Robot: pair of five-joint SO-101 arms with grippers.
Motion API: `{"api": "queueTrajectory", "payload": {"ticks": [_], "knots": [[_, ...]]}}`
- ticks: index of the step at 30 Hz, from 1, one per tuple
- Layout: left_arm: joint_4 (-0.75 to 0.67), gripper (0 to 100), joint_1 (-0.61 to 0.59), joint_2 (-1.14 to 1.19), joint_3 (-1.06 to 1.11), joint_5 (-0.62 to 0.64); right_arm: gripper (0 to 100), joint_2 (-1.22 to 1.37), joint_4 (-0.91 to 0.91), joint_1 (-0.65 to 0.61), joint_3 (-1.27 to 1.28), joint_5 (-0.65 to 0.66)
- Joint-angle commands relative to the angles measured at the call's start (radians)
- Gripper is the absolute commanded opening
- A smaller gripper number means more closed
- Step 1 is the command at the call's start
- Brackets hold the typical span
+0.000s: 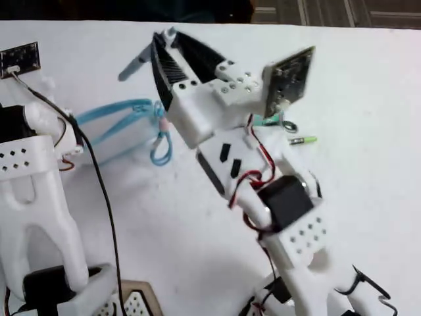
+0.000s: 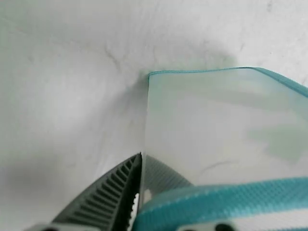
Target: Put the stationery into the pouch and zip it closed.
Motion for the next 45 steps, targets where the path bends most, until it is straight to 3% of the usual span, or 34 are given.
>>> {"api": "queueTrajectory", "payload": {"ticks": [1, 6, 23, 31, 35, 38, 41, 45], "knots": [[-0.002, 2, -0.004, -0.010, -0.003, -0.008, 1.8, 0.001, 0.211, -0.012, -0.195, 0.011], [-0.002, 2, -0.002, -0.010, -0.005, -0.008, 1.7, 0.045, 0.427, -0.036, -0.358, 0.005], [-0.002, 2, -0.007, -0.010, -0.005, -0.008, 2.3, 0.334, 0.469, -0.139, -0.356, 0.005], [-0.002, 2, -0.007, -0.010, -0.005, -0.008, 24.5, 0.338, 0.559, -0.225, -0.321, 0.012], [-0.002, 2, -0.007, -0.010, -0.005, -0.008, 27.3, 0.303, 0.555, -0.217, -0.322, 0.005], [-0.002, 2, -0.007, -0.010, -0.005, -0.008, 27.3, 0.266, 0.553, -0.147, -0.324, 0.009], [-0.002, 2, -0.007, -0.010, -0.005, -0.008, 27.3, 0.251, 0.588, 0.010, -0.324, 0.028], [-0.002, 2, -0.007, -0.010, -0.005, -0.008, 27.2, 0.297, 0.748, 0.242, -0.316, 0.316]]}}
